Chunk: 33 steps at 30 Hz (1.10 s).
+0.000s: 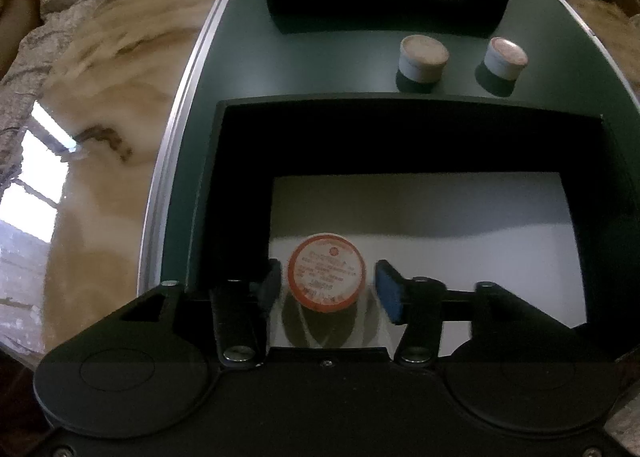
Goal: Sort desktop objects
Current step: 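Carry the jar into the open black box and open the left gripper, then close the right gripper on the second red-labelled jar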
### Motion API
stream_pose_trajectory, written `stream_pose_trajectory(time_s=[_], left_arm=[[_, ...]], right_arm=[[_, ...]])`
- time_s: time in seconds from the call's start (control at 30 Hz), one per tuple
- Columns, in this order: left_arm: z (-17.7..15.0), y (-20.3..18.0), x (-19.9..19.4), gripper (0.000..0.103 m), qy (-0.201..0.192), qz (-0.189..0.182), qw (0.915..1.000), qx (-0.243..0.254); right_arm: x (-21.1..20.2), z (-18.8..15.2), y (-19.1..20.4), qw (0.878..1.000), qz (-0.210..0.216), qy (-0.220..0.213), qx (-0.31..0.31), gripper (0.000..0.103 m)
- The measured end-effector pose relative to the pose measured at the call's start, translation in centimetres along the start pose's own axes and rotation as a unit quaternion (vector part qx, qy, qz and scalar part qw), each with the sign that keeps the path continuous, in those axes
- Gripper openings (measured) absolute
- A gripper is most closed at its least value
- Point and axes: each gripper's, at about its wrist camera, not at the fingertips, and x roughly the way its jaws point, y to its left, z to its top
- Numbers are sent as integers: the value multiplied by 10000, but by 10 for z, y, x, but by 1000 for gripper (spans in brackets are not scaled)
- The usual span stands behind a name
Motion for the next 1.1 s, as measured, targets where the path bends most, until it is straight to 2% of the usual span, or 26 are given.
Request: stream_pose_trajectory(time_s=[0.17,0.3,0.33,0.43,0.5,0.57,0.7,0.77,0.8,0.93,1.03,1.1], left_arm=[[-1,6,-7,58,-23,-157,9997,-159],[4,8,-23,58,-273,-235,9991,-212],[6,8,-27,62,-340,-259,9988,-229],[7,8,-37,69,-525,-293,9978,-279],[5,8,-42,72,-597,-258,9974,-302],[2,9,-44,73,-614,-257,9973,-320],[-2,12,-43,77,-605,-244,9972,-359],[-5,14,-40,77,-579,-242,9974,-360],[-6,15,-39,77,-558,-255,9974,-367],[-9,20,-34,77,-470,-308,9976,-414],[-10,23,-30,77,-413,-396,9973,-453],[-11,24,-28,77,-396,-461,9970,-470]], right_arm=[[-4,1,0,9999,29,-86,-79,103],[-8,4,3,9997,39,-176,-152,103],[-9,7,3,9996,68,-228,-163,103],[-15,22,2,9977,63,-610,-272,103],[-15,38,1,9947,-27,-921,-449,103],[-7,59,-1,9929,-94,-1056,-539,103],[29,96,-6,9945,-106,-853,-604,102],[50,109,-7,9954,-140,-648,-686,93],[63,114,-7,9962,-165,-500,-689,91],[105,124,-9,9979,-90,-45,-639,85],[122,128,-7,9975,-130,127,-681,74],[130,130,-5,9972,-145,208,-705,73]])
